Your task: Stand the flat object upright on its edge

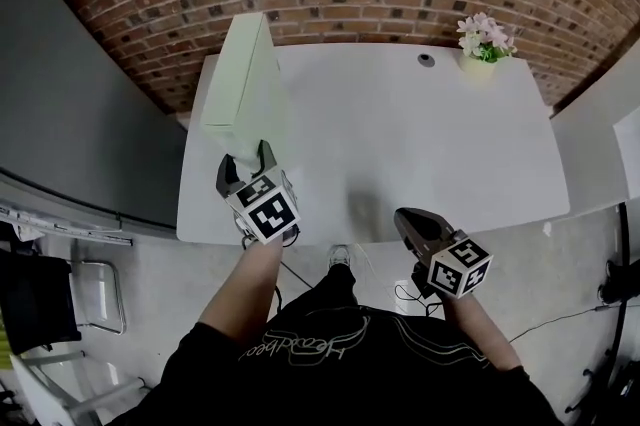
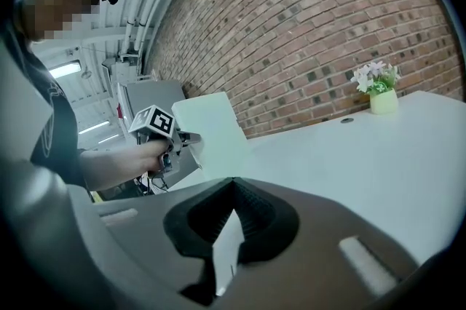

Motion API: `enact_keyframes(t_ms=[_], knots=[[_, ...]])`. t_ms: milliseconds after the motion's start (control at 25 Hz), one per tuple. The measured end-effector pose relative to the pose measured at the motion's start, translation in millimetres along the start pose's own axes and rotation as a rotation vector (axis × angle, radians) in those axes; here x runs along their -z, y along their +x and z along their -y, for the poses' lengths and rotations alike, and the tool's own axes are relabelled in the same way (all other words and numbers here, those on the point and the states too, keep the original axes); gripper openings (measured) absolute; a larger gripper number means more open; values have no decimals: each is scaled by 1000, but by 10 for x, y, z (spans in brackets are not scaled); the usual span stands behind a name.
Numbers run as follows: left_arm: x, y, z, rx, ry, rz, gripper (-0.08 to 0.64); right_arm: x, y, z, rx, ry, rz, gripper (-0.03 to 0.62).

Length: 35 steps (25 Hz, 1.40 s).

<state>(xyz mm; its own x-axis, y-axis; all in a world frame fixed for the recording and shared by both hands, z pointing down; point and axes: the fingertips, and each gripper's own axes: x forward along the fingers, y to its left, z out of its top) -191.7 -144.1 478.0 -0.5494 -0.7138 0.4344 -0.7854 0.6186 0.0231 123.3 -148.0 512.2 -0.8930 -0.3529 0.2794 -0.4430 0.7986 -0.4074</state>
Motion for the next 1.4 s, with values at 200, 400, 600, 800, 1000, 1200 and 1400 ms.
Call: enact_keyframes(t_ms=[200, 400, 600, 800, 1000, 1200, 1400], knots=[[-155, 316, 113, -15, -2, 2, 282, -123, 158, 263, 15, 20, -13, 5], [-313, 648, 197, -32, 0, 18, 282, -208, 309, 535, 31, 45, -19, 5], [-445, 902, 260, -48, -1, 15, 282, -249, 422, 771, 45, 73, -31, 5], [-548, 1117, 316, -57, -1, 33, 282, -320, 538, 968, 57, 90, -24, 5], [-620, 1249, 354, -61, -3, 37, 282, -339, 639, 1057, 58, 105, -24, 5], [-661, 1358, 391, -52, -1, 52, 284, -316, 691, 1104, 55, 115, -30, 5], [-681, 1401, 419, -25, 4, 63, 284, -300, 667, 1120, 60, 124, -27, 5]])
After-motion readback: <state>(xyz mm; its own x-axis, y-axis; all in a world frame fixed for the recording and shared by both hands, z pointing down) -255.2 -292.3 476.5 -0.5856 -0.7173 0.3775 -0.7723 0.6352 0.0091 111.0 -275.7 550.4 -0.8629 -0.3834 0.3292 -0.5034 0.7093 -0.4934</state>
